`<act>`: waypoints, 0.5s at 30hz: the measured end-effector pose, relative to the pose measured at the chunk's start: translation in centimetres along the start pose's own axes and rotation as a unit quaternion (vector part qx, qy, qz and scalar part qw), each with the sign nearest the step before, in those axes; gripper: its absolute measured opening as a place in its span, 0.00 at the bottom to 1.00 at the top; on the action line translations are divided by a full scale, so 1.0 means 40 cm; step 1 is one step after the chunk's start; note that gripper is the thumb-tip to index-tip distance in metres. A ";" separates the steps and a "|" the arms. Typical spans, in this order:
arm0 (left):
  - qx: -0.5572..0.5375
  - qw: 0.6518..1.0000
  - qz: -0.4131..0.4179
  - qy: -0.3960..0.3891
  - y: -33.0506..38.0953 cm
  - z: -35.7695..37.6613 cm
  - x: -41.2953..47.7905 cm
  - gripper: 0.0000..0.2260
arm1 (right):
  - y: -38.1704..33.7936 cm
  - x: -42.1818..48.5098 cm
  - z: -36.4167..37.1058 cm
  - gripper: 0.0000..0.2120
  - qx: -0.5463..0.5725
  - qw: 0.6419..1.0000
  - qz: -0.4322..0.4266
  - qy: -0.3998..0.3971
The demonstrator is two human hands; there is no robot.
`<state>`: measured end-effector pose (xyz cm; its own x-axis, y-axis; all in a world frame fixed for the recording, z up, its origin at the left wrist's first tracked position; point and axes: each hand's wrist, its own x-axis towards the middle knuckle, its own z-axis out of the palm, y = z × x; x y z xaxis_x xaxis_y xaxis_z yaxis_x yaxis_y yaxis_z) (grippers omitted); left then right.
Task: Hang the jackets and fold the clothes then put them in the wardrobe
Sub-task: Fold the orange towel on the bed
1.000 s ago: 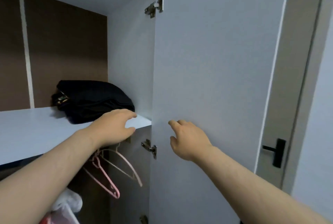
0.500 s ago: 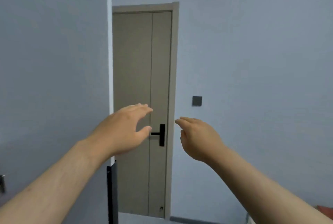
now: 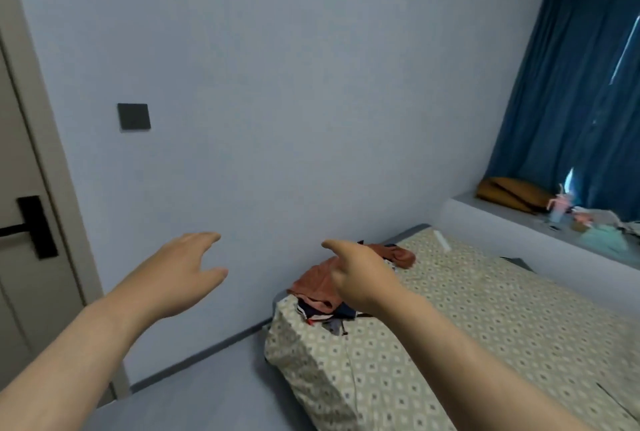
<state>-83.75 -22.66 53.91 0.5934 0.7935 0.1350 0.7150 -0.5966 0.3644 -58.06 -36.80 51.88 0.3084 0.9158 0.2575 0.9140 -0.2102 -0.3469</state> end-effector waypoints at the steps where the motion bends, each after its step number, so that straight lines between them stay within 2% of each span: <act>1: -0.008 1.000 0.010 -0.007 0.020 0.023 0.032 0.30 | 0.037 -0.009 -0.012 0.25 -0.002 1.000 0.021 0.009; 6: -0.048 0.995 0.068 -0.060 0.153 0.162 0.168 0.29 | 0.231 -0.052 -0.063 0.22 -0.008 0.994 0.098 0.040; 10: -0.060 0.988 0.100 -0.106 0.266 0.287 0.259 0.28 | 0.400 -0.064 -0.075 0.25 -0.027 0.988 0.154 0.021; 15: -0.078 0.983 0.091 -0.137 0.396 0.422 0.399 0.26 | 0.602 -0.027 -0.079 0.24 -0.034 0.984 0.177 0.004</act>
<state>-56.70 -21.45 46.30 0.7985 0.6011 -0.0339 0.5352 -0.6828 0.4974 -35.55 -43.92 46.11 0.6121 0.7783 0.1397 0.7648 -0.5378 -0.3547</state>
